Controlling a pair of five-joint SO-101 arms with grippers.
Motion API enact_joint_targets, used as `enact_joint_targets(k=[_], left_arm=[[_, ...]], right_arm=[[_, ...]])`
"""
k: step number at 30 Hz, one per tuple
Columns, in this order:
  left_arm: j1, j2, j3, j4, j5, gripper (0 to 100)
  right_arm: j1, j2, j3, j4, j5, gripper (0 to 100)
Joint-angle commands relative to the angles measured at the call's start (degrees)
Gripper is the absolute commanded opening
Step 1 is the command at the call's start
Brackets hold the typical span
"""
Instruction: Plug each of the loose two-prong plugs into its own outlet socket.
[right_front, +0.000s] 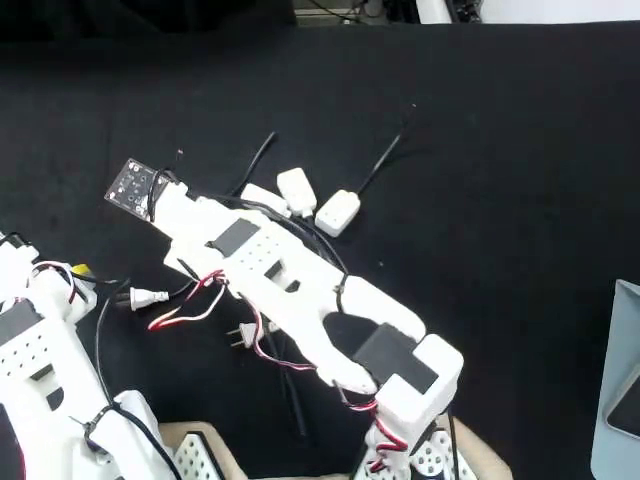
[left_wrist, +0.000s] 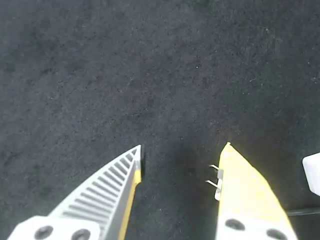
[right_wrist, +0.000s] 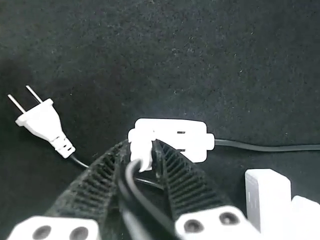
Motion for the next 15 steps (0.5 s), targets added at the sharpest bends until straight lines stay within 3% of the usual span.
enact_joint_targets(k=[1,15], left_arm=[[-0.6,-1.1,-0.5,-1.0,0.4,25],[-0.5,-1.1,-0.5,-1.0,0.4,25]], right_arm=[[1.8,0.0,-3.6,-1.2,0.6,1.1],[1.5,3.3,-4.7,-2.9,0.3,1.1]])
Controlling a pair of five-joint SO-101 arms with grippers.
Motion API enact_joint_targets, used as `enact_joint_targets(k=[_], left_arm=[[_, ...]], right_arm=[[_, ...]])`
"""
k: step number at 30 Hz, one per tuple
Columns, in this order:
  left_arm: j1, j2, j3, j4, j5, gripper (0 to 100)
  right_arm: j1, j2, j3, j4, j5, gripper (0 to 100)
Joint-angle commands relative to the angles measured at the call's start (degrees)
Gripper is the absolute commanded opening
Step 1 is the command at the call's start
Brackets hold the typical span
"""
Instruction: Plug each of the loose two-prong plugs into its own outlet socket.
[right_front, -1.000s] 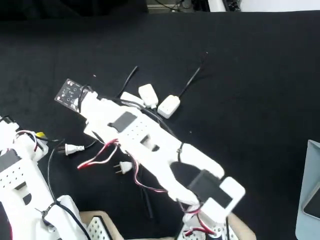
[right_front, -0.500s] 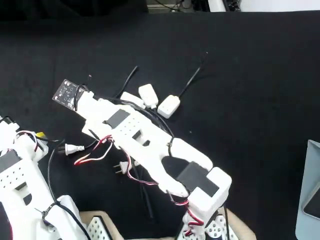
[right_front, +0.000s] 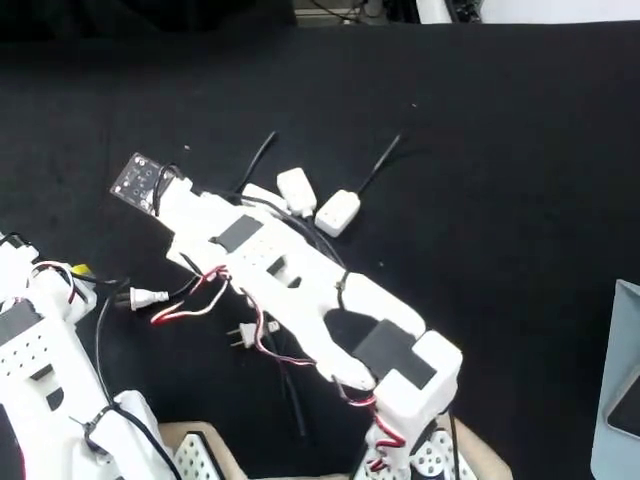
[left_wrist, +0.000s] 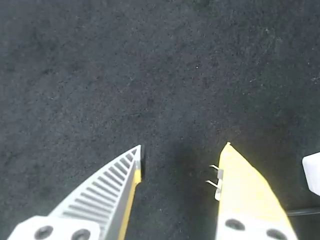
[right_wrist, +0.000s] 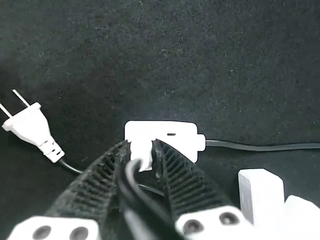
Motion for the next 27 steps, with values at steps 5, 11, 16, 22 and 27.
enact_joint_targets(k=[5,11,16,22,27], left_arm=[[-0.5,-1.1,-0.4,-0.9,0.3,25],[-0.5,-1.1,-0.4,-0.9,0.3,25],[-0.5,-1.1,-0.4,-0.9,0.3,25],[-0.5,-1.1,-0.1,-1.0,0.3,25],[-0.4,-1.1,0.1,-1.1,0.3,25]], right_arm=[[0.7,3.2,-5.0,-0.7,0.2,1.1],[0.4,3.7,-4.3,-0.5,0.2,1.1],[0.6,3.5,-3.7,4.7,0.4,1.1],[0.8,3.4,-5.3,7.3,0.4,1.1],[0.8,3.8,-11.1,13.7,0.4,1.1]])
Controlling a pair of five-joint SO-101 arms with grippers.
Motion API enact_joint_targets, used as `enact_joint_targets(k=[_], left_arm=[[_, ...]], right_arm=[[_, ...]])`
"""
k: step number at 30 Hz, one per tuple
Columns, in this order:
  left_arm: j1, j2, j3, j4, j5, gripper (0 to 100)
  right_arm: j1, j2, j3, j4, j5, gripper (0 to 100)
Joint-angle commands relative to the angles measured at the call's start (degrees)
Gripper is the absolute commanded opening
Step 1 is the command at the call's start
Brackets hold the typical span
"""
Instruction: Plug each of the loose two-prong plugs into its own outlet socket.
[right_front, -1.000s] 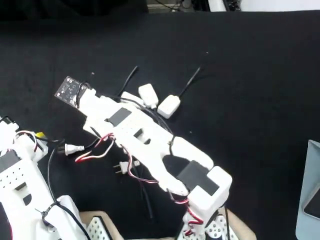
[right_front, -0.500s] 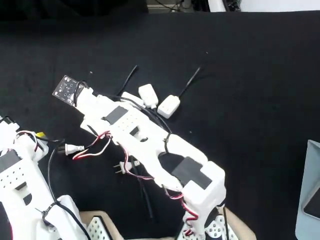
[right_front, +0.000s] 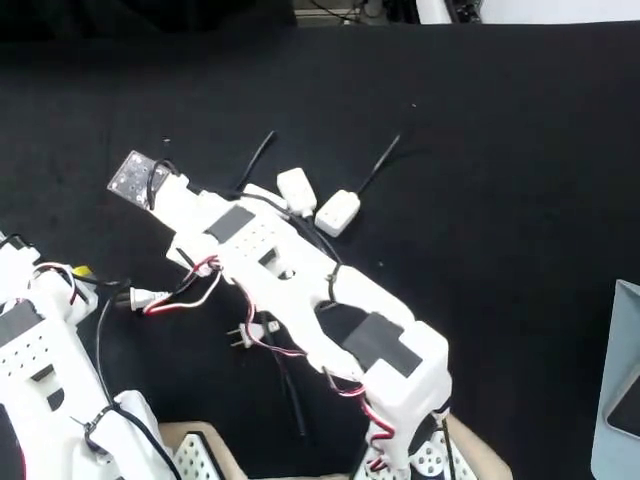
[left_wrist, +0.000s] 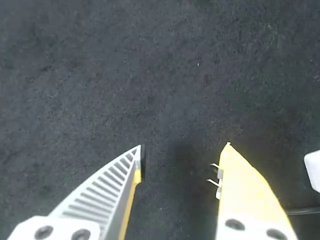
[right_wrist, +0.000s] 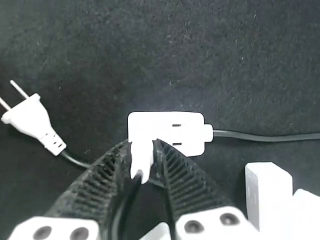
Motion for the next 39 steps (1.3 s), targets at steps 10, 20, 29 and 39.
enact_joint_targets(k=[10,20,29,39], left_arm=[[-0.4,-1.1,-0.5,-0.9,0.3,25],[-0.4,-1.1,-0.5,-0.9,0.3,25],[-0.4,-1.1,-0.4,-0.9,0.3,25],[-0.4,-1.1,-0.2,-0.9,0.1,25]], right_arm=[[0.4,2.7,-10.2,5.3,0.3,1.1],[0.5,5.1,-10.1,5.5,0.4,1.1],[0.4,9.9,-12.3,6.2,0.6,1.1],[0.3,9.7,-12.1,6.4,0.6,1.2]])
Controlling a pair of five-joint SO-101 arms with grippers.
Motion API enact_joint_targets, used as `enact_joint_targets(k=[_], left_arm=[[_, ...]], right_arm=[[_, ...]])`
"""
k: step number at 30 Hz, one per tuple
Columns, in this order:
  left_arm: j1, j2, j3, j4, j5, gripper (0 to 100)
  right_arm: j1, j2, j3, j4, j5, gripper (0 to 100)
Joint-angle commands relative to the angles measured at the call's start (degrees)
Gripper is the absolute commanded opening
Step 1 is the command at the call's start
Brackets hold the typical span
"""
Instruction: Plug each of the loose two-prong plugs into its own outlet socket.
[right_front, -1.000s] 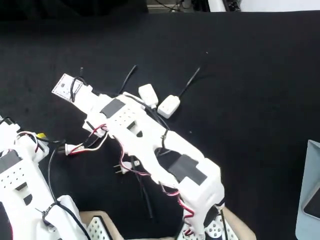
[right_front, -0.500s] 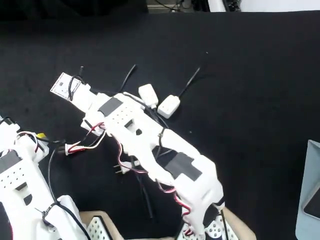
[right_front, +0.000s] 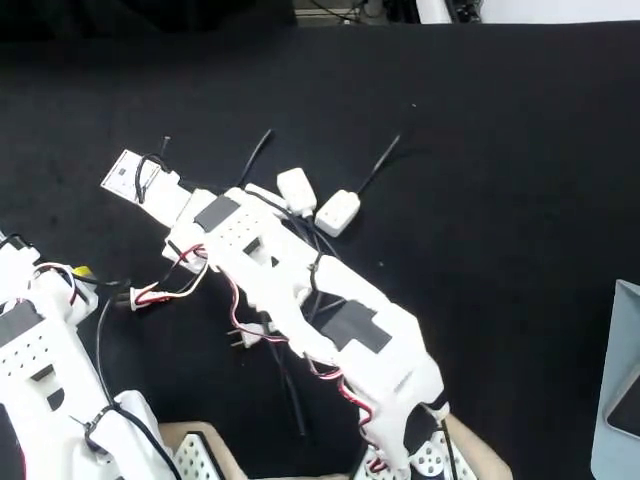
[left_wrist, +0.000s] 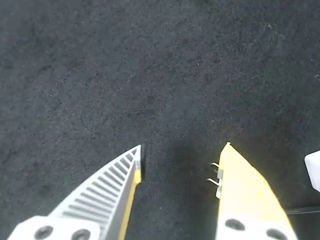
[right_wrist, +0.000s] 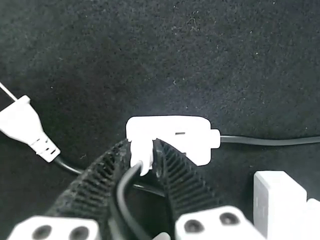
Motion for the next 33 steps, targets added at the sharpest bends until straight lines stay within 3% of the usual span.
enact_joint_targets(k=[1,4,9,11,17,22,28,33], left_arm=[[-0.3,-1.1,-0.2,-0.9,0.0,25],[0.3,-1.1,-0.2,-0.9,-0.2,25],[4.4,-1.1,-0.7,-0.7,-0.3,25],[5.5,-1.2,-1.0,-0.9,-0.6,25],[11.9,-1.1,-3.2,-0.4,-7.7,25],[17.8,-1.1,-3.2,-0.7,-14.7,25],[19.5,-1.1,-4.5,-0.5,-18.8,25],[19.6,-1.0,-4.4,-0.4,-22.8,25]], right_arm=[[0.2,-0.1,-1.5,1.0,0.6,1.2],[-0.3,-1.6,-2.4,3.0,0.3,3.4],[-1.8,-5.6,-6.1,11.1,-5.3,20.5],[-2.0,-7.0,-7.2,13.5,-6.9,22.8],[-2.2,-12.4,-8.0,19.4,-7.5,16.2],[-0.1,-19.7,-7.9,29.9,-7.5,0.7],[7.9,-30.2,-7.4,41.5,-8.2,1.2],[14.3,-39.2,1.4,43.3,-13.5,1.2]])
